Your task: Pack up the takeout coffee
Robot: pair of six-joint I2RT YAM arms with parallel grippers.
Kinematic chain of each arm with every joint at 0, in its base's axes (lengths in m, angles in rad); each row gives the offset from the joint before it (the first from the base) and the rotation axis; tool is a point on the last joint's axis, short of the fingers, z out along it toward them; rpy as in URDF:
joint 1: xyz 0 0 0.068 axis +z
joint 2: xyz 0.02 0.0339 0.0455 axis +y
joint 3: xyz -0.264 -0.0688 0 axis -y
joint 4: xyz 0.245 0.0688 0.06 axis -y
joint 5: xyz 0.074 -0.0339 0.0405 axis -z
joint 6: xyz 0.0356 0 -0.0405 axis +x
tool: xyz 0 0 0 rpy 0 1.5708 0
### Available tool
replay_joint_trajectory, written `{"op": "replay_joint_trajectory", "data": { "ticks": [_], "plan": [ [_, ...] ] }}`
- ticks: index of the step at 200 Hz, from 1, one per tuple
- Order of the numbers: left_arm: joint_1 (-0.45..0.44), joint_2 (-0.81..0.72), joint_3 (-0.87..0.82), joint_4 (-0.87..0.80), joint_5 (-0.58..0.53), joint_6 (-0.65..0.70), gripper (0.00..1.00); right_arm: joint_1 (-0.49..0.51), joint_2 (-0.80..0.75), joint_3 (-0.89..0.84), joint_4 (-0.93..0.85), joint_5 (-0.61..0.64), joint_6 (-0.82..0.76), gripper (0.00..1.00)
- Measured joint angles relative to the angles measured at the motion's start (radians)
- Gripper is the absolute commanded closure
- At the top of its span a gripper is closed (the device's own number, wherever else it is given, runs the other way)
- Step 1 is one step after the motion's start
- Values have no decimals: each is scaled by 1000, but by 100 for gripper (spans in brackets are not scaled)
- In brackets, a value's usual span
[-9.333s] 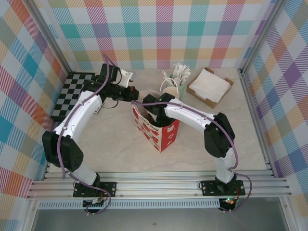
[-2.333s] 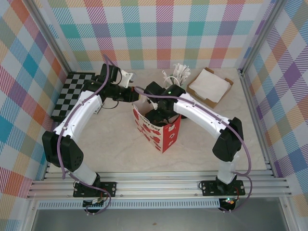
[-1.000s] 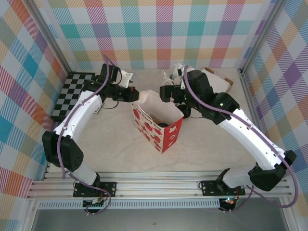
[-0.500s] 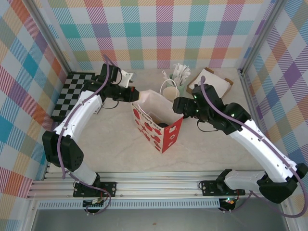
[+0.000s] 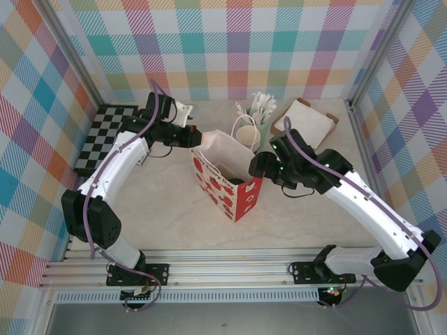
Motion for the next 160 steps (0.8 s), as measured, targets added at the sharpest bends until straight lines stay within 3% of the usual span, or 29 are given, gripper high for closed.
{"op": "replay_joint_trajectory", "data": {
  "ticks": [77, 133, 160],
  "plan": [
    [0, 0, 0, 0, -2, 0, 100, 0, 70, 34, 1, -97, 5, 53],
    [0, -2, 0, 0, -4, 0, 100, 0, 92, 61, -1, -116, -48, 88],
    [0, -11, 0, -1, -19, 0, 100, 0, 115, 92, -5, -115, -79, 96]
  ]
}}
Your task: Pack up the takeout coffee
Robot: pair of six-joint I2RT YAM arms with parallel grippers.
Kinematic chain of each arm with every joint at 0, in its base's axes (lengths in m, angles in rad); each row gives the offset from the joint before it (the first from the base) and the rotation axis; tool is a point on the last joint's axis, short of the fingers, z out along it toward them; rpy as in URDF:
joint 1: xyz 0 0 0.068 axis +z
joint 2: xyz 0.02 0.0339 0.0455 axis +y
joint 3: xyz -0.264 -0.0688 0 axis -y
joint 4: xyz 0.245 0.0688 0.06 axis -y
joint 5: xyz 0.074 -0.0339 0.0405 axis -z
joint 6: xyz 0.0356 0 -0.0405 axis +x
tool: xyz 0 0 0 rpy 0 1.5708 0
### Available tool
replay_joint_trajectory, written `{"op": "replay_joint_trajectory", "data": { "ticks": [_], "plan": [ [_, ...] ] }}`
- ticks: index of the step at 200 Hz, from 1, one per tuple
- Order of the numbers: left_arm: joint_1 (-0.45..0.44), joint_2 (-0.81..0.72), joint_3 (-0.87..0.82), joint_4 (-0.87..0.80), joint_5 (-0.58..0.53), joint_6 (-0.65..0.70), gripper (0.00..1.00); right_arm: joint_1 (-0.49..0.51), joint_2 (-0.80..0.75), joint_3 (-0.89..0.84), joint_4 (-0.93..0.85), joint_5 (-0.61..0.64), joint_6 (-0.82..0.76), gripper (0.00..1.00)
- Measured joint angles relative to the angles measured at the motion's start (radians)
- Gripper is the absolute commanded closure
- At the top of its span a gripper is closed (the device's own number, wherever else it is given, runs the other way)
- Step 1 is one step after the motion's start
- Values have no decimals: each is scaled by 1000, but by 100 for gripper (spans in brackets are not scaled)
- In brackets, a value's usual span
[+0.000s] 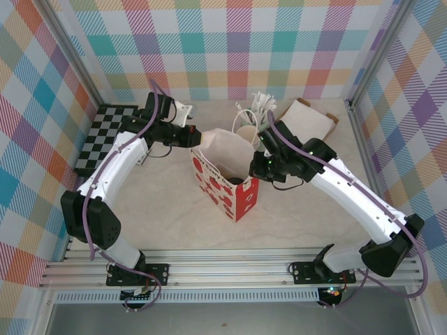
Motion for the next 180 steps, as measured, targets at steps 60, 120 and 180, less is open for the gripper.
{"op": "replay_joint_trajectory", "data": {
  "ticks": [60, 120, 180],
  "plan": [
    [0, -55, 0, -7, -64, -16, 100, -42, 116, 146, -28, -42, -107, 100],
    [-1, -140, -30, -58, -192, -134, 100, -100, 247, 285, -56, -119, -233, 100],
    [-24, -290, -182, -58, -299, -344, 100, -130, 348, 416, -103, -142, -336, 97]
  ]
}}
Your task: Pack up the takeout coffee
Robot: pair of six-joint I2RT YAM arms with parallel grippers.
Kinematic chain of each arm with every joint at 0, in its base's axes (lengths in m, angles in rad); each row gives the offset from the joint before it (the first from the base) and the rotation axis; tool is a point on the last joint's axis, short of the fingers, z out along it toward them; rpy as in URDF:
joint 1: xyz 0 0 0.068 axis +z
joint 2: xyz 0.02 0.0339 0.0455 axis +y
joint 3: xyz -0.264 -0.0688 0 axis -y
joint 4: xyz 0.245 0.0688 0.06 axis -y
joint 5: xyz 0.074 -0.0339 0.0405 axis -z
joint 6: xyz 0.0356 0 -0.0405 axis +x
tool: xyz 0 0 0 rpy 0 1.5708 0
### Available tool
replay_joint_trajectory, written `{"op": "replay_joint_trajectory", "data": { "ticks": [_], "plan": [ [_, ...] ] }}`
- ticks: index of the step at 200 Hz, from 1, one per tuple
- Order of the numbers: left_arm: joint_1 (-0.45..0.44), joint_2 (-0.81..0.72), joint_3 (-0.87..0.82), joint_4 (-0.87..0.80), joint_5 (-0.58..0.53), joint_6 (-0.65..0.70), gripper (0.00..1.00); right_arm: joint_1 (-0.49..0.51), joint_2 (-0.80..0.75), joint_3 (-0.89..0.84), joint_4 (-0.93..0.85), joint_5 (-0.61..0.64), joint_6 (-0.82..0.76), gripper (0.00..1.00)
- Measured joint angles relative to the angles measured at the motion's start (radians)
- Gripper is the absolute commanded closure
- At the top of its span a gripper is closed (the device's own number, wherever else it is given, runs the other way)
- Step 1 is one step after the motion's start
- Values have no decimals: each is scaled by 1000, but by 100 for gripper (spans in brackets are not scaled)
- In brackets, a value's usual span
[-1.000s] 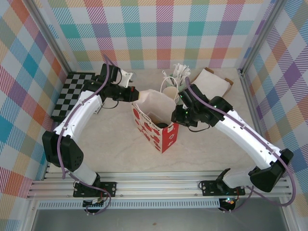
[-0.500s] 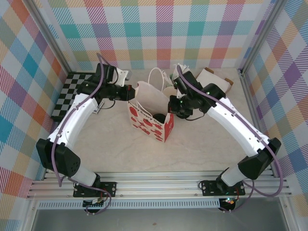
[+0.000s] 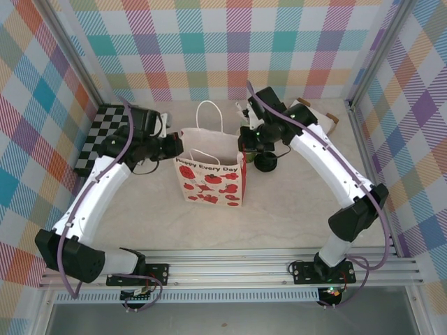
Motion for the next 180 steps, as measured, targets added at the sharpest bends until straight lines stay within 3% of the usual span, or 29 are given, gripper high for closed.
{"op": "replay_joint_trajectory", "data": {
  "ticks": [68, 132, 180],
  "plan": [
    [-87, -82, -127, 94, -91, -162, 100, -22, 71, 62, -3, 56, -36, 99],
    [-152, -88, -150, 167, -183, -204, 100, -49, 11, -125, 139, 98, -32, 94],
    [-186, -81, -151, 194, -209, -238, 100, -73, -14, -159, 182, 99, -33, 89]
  ]
}}
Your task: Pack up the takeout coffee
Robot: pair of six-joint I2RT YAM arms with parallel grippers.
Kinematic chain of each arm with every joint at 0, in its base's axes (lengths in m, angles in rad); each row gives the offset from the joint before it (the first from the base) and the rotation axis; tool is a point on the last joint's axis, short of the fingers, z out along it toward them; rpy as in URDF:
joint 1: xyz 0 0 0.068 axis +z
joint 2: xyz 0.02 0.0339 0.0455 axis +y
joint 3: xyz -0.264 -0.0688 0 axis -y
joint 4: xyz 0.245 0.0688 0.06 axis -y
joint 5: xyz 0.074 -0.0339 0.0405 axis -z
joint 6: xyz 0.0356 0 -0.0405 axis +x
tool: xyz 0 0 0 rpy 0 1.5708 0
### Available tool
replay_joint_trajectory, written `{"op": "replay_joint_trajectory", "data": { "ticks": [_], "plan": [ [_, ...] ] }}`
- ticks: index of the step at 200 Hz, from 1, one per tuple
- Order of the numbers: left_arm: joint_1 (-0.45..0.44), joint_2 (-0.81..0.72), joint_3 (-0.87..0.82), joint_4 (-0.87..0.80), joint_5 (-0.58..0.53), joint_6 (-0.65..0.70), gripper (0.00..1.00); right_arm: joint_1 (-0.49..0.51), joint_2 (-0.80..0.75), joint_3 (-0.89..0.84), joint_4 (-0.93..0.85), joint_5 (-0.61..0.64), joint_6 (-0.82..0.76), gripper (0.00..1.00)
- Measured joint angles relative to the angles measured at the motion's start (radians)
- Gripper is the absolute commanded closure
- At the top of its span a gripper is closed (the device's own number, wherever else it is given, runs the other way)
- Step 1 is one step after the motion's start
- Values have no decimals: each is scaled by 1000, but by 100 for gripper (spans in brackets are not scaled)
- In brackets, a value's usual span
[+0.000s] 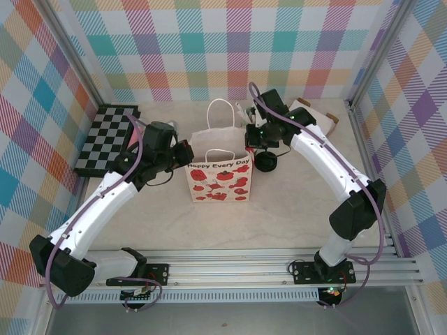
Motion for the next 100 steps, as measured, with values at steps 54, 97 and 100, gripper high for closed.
{"op": "replay_joint_trajectory", "data": {
  "ticks": [54, 97, 100],
  "plan": [
    [-26, 56, 25, 11, -45, -14, 99, -27, -9, -4, 14, 35, -17, 65],
    [-26, 80, 40, 19, -60, -32, 98, -62, -96, -16, 6, 90, -39, 37],
    [-26, 80, 40, 19, -60, -34, 98, -67, -104, -16, 7, 91, -46, 37]
  ]
}}
